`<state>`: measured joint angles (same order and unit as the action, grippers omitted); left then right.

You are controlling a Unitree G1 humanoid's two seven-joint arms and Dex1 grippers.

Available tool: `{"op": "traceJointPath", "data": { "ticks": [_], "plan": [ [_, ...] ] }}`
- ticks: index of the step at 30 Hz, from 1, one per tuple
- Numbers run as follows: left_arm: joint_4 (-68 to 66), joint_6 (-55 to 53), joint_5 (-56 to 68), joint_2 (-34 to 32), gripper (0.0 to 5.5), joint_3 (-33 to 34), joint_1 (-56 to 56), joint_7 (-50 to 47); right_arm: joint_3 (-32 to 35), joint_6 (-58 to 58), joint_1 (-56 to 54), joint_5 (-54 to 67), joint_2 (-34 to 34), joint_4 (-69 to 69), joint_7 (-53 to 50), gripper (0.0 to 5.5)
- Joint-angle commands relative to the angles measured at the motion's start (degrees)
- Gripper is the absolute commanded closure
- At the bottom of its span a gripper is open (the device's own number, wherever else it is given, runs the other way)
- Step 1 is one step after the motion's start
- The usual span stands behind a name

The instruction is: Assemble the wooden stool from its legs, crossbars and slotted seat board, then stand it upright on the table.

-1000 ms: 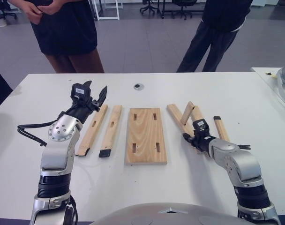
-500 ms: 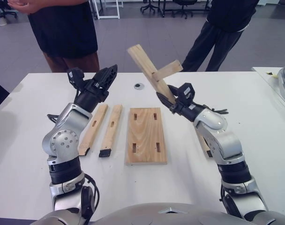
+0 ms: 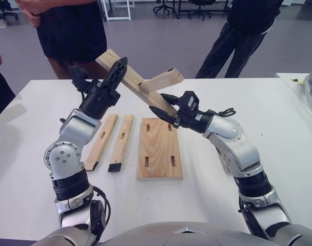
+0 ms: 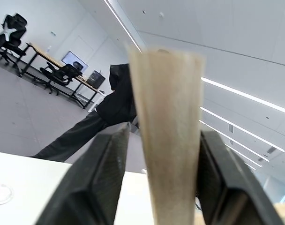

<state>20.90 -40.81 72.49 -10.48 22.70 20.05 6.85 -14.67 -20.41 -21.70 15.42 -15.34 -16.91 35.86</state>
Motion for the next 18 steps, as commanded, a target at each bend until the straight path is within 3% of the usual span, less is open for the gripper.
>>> {"op": "traceJointPath", "data": {
  "ticks": [1,2,11,12,15,18],
  "plan": [
    [-0.03,1.32,-0.38,-1.07,4.05,0.02,-1.43,-0.97,-0.41,-0.05,0.76,-0.26,-0.79,-0.91,0.80,3.44],
    [-0.05,1.51,-0.56,-1.09,4.26,-0.15,-1.49,-1.08,-0.54,-0.10,0.86,-0.22,-0.85,-0.96,0.88,3.44],
    [4.41,5.91,-3.58,0.02,4.32,-0.23,-5.25,-3.87,-0.04,-2.65,1.63,0.74,-1.07,0.28,0.73,3.44],
    [5.47,6.42,-3.63,0.08,4.32,0.08,-5.94,-4.63,0.00,-3.15,1.90,1.13,-1.13,0.42,0.97,3.06],
    [8.90,7.40,-4.76,0.85,4.49,-0.25,-9.57,-8.50,-1.05,-3.14,3.74,0.29,-1.99,0.30,1.63,2.60],
    [15.57,7.16,-7.45,2.81,4.49,-2.38,-16.92,-16.14,-3.04,0.49,9.58,-5.10,-8.30,0.49,3.18,2.00]
  ]
}}
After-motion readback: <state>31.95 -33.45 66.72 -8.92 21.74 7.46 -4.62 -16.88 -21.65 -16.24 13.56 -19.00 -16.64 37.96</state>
